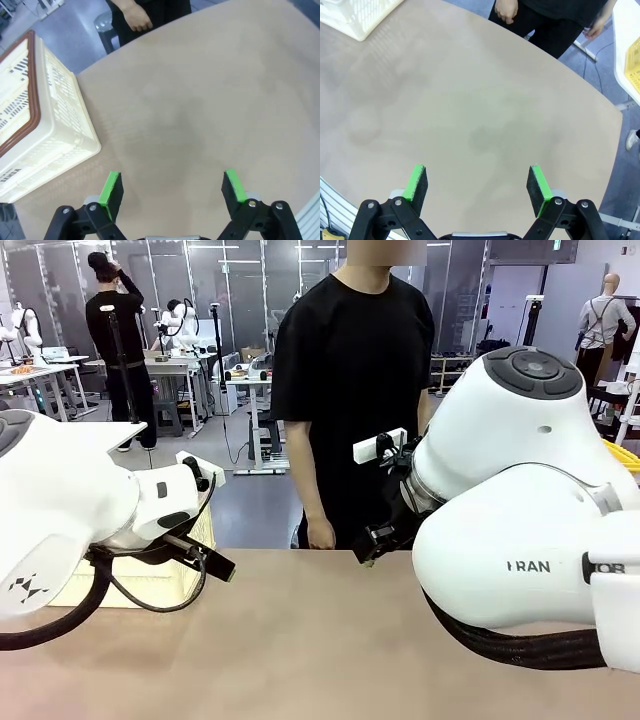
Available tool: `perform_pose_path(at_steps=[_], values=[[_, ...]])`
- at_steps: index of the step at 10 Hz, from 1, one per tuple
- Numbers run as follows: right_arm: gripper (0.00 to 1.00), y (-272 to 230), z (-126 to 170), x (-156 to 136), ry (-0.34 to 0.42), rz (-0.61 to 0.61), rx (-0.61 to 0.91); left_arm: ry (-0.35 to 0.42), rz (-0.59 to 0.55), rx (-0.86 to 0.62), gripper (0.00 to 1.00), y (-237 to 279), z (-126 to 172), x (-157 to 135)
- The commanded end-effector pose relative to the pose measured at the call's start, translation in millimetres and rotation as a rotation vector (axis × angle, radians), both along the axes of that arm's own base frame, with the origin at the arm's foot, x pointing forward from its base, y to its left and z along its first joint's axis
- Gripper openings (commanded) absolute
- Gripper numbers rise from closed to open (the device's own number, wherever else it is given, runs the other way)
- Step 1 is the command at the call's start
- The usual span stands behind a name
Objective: Place the drinks into the Shopping basket.
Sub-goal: Pick up one drink and place it into the Shopping basket.
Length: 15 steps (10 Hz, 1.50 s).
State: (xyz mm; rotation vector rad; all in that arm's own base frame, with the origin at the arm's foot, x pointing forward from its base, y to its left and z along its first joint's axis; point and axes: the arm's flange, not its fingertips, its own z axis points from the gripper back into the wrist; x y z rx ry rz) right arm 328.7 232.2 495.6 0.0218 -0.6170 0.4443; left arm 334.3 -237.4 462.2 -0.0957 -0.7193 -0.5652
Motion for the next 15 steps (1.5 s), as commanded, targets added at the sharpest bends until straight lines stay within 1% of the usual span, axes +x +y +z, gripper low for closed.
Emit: perform_pose_path(at_steps=[1,2,3,4,6,7,8,10,12,13,15], values=[[1.0,-17.5,-19.8,19.1,0.027,0.007,-0.035,0.01,0.061,0.024,1.0,25.0,-18.8,14.6],[1.0,-28.3,-35.1,30.6,0.065,0.013,-0.057,0.034,0.125,0.013,1.0,48.9,-31.5,24.3],[1.0,-39.2,-49.6,42.4,0.103,-0.022,-0.054,0.039,0.159,0.013,1.0,66.8,-43.9,32.2],[1.0,-51.2,-64.0,52.9,0.123,-0.059,-0.054,0.049,0.175,0.002,1.0,83.2,-58.1,41.9],[1.0,-71.5,-88.1,68.0,0.188,-0.109,-0.001,0.107,0.244,-0.023,1.0,110.9,-84.7,56.1],[1.0,-77.9,-95.2,72.6,0.218,-0.127,0.026,0.142,0.244,-0.016,1.0,117.1,-93.6,56.5],[1.0,-80.6,-99.9,75.3,0.244,-0.143,0.047,0.159,0.271,-0.014,1.0,123.1,-98.7,55.9],[1.0,-83.4,-103.5,77.5,0.256,-0.167,0.065,0.163,0.296,-0.022,1.0,129.9,-100.8,56.6],[1.0,-84.1,-103.5,79.0,0.262,-0.203,0.067,0.15,0.31,-0.02,1.0,133.7,-100.0,59.4],[1.0,-82.6,-104.1,79.3,0.265,-0.188,0.047,0.186,0.29,-0.006,1.0,121.5,-95.5,83.8],[1.0,-82.6,-104.1,79.3,0.265,-0.188,0.047,0.186,0.29,-0.006,1.0,121.5,-95.5,83.8]])
